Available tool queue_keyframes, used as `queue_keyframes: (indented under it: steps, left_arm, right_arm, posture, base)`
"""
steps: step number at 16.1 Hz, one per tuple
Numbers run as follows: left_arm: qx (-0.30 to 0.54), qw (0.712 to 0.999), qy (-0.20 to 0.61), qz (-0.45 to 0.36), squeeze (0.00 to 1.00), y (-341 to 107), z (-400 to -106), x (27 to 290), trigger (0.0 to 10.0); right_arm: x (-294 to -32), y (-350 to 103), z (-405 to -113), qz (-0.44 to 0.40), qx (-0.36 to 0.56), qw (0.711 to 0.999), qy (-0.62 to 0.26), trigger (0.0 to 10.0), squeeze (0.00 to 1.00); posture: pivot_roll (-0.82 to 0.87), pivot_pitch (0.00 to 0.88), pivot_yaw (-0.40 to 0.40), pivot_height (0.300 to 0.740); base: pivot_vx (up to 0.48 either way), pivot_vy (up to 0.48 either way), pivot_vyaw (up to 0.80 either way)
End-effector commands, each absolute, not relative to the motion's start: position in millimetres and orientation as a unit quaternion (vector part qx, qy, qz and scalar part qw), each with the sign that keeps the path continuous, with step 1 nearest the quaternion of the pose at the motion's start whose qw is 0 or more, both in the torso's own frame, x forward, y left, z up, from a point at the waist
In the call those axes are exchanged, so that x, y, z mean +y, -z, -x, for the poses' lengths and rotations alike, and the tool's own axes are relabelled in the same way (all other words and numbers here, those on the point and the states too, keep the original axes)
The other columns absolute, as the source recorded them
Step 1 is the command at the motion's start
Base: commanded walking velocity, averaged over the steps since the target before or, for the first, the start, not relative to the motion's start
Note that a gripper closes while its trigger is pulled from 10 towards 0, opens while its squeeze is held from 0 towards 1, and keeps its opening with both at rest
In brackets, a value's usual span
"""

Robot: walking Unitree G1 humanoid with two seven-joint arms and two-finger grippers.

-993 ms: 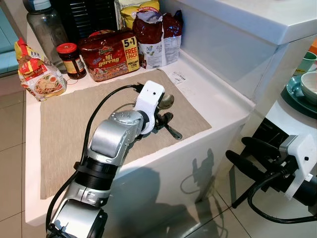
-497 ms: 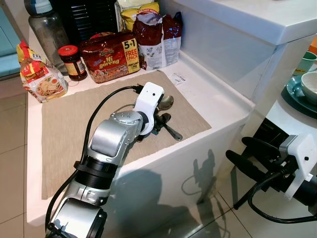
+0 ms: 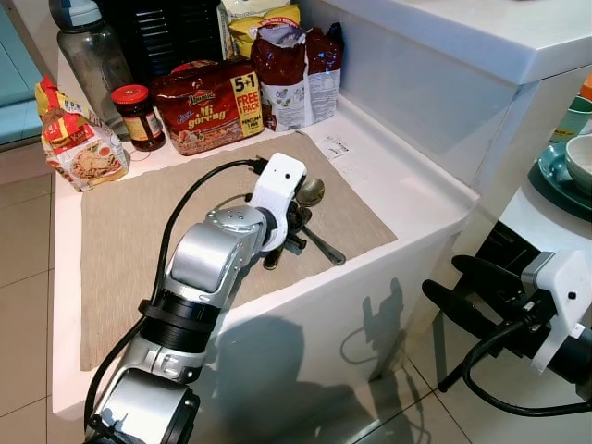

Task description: Setting the table

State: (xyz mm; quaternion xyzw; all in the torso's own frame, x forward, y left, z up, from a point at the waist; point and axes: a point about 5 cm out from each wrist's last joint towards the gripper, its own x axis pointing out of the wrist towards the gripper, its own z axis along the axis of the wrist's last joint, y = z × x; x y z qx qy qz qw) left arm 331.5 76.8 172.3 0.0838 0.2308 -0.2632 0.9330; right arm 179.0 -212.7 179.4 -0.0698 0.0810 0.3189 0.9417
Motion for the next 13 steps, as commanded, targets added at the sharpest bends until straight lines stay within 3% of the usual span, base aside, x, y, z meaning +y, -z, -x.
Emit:
queue_keyframes:
  steps: [1, 13]
  left_arm:
    - [0.238, 0.932, 0.259, -0.089, 0.0, -171.6, -333.9, 78.1, 0.0]
    - [0.225, 0.931, 0.266, -0.112, 0.0, -172.5, -333.0, 73.6, 0.0]
  right_arm:
    - [-213.1, -181.4, -180.0, 0.078, 0.077, 0.942, -0.317, 10.0, 0.0]
    - [-213.0, -180.2, -179.2, 0.086, 0.078, 0.942, -0.315, 10.0, 0.0]
  posture:
    - [-0.09, 0.0, 0.063, 0.74]
    - [-0.09, 0.0, 0.072, 0.74]
  base:
    - [0.0, 0.0, 0.0]
    - [0.0, 0.0, 0.0]
